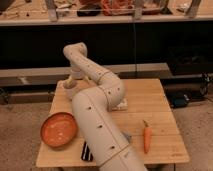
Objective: Pick up the ceramic cup
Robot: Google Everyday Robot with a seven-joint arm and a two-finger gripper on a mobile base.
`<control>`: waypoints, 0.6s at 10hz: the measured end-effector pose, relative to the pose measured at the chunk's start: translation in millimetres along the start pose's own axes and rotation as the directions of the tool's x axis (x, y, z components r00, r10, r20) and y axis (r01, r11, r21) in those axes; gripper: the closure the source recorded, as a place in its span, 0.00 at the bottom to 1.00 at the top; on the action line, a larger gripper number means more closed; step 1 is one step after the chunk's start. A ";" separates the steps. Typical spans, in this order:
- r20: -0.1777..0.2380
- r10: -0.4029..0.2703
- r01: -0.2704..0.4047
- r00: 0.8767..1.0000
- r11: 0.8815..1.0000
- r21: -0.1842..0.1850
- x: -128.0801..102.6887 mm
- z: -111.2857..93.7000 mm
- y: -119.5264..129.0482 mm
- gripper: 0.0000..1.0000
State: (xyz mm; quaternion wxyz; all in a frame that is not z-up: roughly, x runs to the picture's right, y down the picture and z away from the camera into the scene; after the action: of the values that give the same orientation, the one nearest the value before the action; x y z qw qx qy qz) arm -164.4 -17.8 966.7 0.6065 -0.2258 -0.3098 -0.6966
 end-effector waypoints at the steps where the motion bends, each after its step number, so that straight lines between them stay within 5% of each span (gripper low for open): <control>1: 0.000 -0.002 0.002 1.000 1.000 -0.001 -0.2 -0.1 -0.1 0.20; 6: 0.001 -0.011 0.011 1.000 1.000 -0.004 -0.5 -0.2 -1.8 0.20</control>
State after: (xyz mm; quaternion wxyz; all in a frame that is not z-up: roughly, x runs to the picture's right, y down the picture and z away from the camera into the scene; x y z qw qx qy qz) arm -166.1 -17.4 966.0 0.6020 -0.2257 -0.3097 -0.7005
